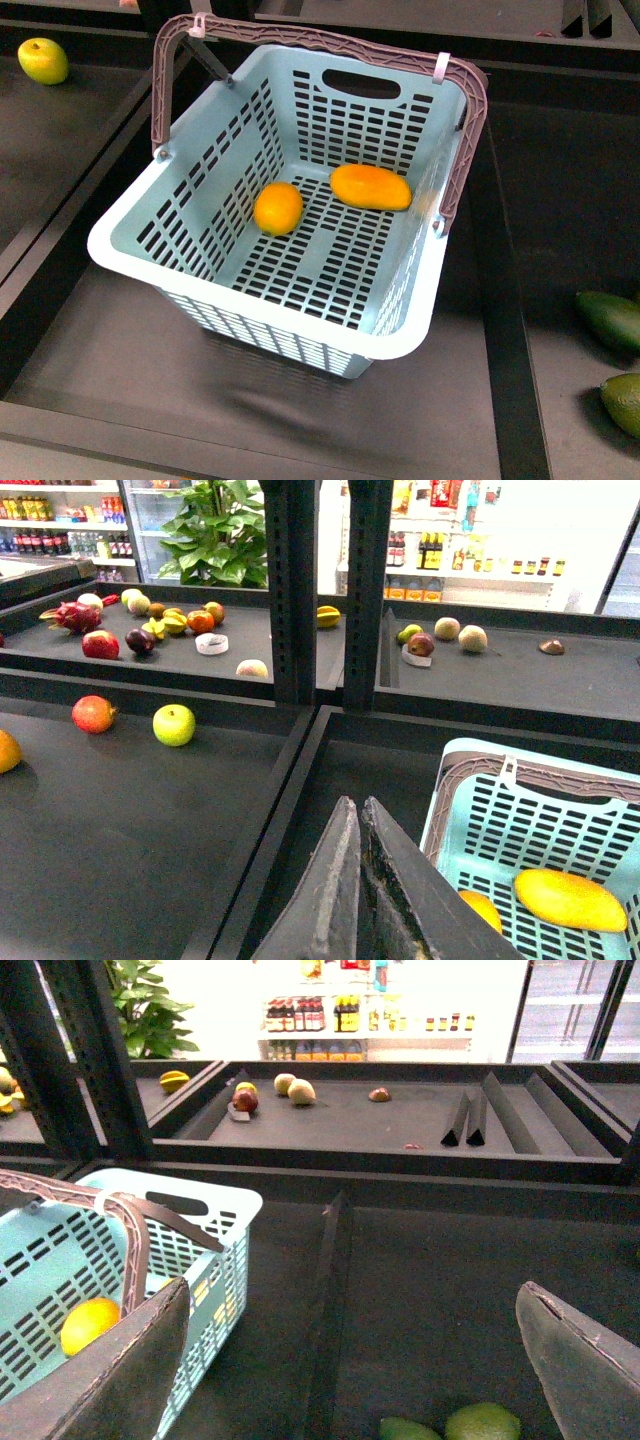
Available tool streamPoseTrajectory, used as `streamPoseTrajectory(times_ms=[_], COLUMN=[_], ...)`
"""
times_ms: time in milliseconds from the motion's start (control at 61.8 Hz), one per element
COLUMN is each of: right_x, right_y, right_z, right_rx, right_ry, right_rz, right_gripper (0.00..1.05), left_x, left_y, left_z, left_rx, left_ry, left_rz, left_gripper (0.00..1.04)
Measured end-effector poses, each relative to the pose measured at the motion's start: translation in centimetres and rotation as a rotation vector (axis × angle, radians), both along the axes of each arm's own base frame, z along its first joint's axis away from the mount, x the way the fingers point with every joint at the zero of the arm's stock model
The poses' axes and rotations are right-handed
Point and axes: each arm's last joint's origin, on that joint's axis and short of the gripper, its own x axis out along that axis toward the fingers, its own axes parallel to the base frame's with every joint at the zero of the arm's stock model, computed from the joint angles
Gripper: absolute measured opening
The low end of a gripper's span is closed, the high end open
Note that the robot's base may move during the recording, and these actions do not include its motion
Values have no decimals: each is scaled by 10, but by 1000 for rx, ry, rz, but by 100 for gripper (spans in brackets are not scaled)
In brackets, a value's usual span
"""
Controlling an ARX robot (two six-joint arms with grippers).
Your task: Pick lemon and mango into basket
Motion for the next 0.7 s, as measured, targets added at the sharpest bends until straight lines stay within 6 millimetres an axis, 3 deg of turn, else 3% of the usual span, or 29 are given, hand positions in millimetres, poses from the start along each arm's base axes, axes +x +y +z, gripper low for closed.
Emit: streamPoseTrajectory(times_ms=[324, 696], right_x=[0, 0], right_y=[0, 0], right_z=[0, 0], right_rx=[0, 0], right_ry=[0, 0], right_rz=[0, -1], right_gripper=[96, 96], left_x=[-30, -54], left_y=[17, 25], left_z=[-17, -9], left_rx=[2, 4], left_ry=[11, -17], left_rz=[-21, 2], left_gripper=[3, 3])
